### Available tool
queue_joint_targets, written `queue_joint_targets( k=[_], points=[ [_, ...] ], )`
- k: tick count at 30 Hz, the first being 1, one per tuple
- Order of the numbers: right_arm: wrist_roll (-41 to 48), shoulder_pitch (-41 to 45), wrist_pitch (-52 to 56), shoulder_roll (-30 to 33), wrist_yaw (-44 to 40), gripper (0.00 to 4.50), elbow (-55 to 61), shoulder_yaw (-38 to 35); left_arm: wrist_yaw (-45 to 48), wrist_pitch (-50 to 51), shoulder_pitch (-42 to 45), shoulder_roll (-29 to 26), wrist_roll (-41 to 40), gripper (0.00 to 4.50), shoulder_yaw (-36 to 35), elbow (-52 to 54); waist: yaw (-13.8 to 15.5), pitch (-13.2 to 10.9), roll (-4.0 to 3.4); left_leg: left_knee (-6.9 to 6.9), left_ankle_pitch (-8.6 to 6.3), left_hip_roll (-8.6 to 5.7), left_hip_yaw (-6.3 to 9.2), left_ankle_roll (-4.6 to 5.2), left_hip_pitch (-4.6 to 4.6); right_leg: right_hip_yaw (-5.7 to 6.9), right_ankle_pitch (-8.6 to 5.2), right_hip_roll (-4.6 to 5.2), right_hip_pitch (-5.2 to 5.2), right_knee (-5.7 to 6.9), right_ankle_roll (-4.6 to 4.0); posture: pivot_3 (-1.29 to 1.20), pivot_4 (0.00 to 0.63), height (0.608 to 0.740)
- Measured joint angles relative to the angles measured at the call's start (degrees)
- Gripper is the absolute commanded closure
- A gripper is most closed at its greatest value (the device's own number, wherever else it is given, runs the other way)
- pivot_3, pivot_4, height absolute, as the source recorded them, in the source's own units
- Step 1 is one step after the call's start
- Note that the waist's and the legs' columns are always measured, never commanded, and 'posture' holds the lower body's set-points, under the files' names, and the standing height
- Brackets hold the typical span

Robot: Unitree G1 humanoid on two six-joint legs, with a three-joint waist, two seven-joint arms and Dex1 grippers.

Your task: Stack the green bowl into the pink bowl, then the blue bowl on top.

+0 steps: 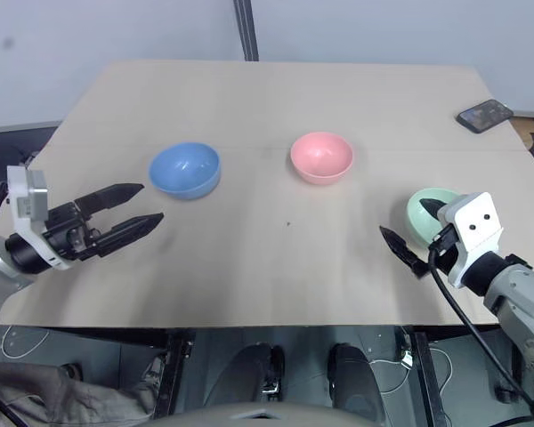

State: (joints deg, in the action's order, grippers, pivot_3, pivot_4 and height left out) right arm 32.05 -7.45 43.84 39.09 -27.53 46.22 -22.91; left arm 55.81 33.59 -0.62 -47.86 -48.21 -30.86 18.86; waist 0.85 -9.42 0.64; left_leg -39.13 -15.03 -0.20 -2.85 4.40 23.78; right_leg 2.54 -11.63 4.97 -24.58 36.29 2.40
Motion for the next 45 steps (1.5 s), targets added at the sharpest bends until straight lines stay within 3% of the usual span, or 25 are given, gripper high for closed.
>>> queue_joint_targets(
  k=[12,16,18,23,28,33,37,41,43,44,45],
  points=[
    [-2.8,5.1,-0.5,3.1,-0.6,0.02,-2.9,5.4,-4.6,0.6,1.0,2.2,-0.4,0.00,2.4,1.5,0.0,0.0,0.01,0.00,0.02,0.00,-0.01,-0.02,0.00,-0.01,0.00,-0.02,0.00,0.00,0.00,0.00,0.150,0.739],
    [-2.8,13.6,-1.2,3.6,-3.6,0.02,-8.1,10.9,-6.9,0.8,1.7,3.9,-0.8,0.00,2.7,2.8,-0.3,0.0,0.01,-0.01,-0.01,-0.01,-0.11,0.04,-0.07,-0.02,0.02,-0.05,0.00,0.02,0.01,0.00,0.150,0.739],
    [-3.4,21.0,-3.6,3.4,-6.8,0.02,-13.9,15.3,-8.6,1.0,1.6,5.7,-1.5,0.00,4.0,4.2,-0.5,0.0,0.04,-0.02,-0.02,0.00,-0.05,0.07,-0.05,-0.04,0.02,-0.07,0.00,0.03,-0.01,0.00,0.150,0.739],
    [-10.9,28.2,-13.2,1.9,-12.5,0.02,-25.0,25.7,-8.4,0.7,0.6,5.9,-1.5,0.00,4.0,5.3,-0.1,0.0,0.07,-0.01,0.04,-0.02,-0.05,-0.04,0.01,-0.04,0.02,-0.38,-0.02,0.00,-0.01,0.00,0.150,0.739],
    [-23.8,43.0,-26.8,-5.4,-16.7,0.02,-46.7,39.0,-2.9,-1.7,-3.0,4.7,-1.5,0.00,3.2,6.8,-1.5,-0.1,0.10,-0.02,0.05,-0.01,-0.20,-0.03,-0.04,-0.05,0.03,-0.40,-0.06,-0.02,-0.01,0.00,0.150,0.739],
    [-30.3,53.3,-36.8,-13.1,-19.3,0.02,-68.0,44.0,-1.9,-3.0,-6.6,4.7,-1.4,0.00,1.7,8.6,-1.6,-0.1,0.04,-0.01,0.06,-0.01,-0.10,-0.06,0.02,0.01,0.06,-0.41,-0.07,0.00,0.00,0.00,0.150,0.739],
    [-34.6,58.5,-43.9,-16.0,-19.6,1.33,-80.8,44.9,-3.0,-4.0,-10.1,5.5,-1.2,0.00,0.9,11.6,-1.6,-0.1,0.04,0.01,0.05,-0.06,-0.05,-0.07,0.03,0.00,0.06,-0.34,-0.05,-0.04,-0.02,0.00,0.150,0.739],
    [-37.5,61.5,-48.8,-16.9,-19.6,3.02,-87.9,44.9,-4.2,-4.1,-13.5,6.2,-1.3,0.00,-0.5,13.8,-1.7,-0.1,0.00,0.05,0.05,-0.05,-0.04,-0.10,0.02,-0.04,0.05,-0.33,-0.07,-0.03,-0.04,0.00,0.150,0.739],
    [-38.7,62.4,-51.7,-17.1,-19.7,4.09,-89.9,44.9,-4.8,-4.3,-14.4,6.2,-1.1,0.00,-0.7,14.4,-1.7,-0.1,-0.01,0.06,0.07,-0.04,-0.03,-0.13,0.00,-0.04,0.05,-0.34,-0.07,0.00,-0.04,0.00,0.150,0.739],
    [-39.0,62.5,-52.5,-17.1,-19.8,4.44,-90.1,44.9,-5.0,-4.4,-14.7,6.2,-0.8,0.00,-0.6,14.4,-1.7,-0.1,-0.02,0.06,0.07,-0.04,-0.03,-0.14,0.00,-0.03,0.05,-0.34,-0.07,0.01,-0.04,0.00,0.150,0.739],
    [-39.3,62.5,-53.5,-17.1,-20.0,4.44,-90.2,44.9,-5.2,-4.5,-14.9,6.3,-0.4,0.00,-0.6,14.4,-1.8,-0.2,-0.02,0.06,0.08,-0.04,-0.02,-0.14,0.00,-0.02,0.05,-0.35,-0.07,0.01,-0.05,0.00,0.150,0.739]
  ],
)
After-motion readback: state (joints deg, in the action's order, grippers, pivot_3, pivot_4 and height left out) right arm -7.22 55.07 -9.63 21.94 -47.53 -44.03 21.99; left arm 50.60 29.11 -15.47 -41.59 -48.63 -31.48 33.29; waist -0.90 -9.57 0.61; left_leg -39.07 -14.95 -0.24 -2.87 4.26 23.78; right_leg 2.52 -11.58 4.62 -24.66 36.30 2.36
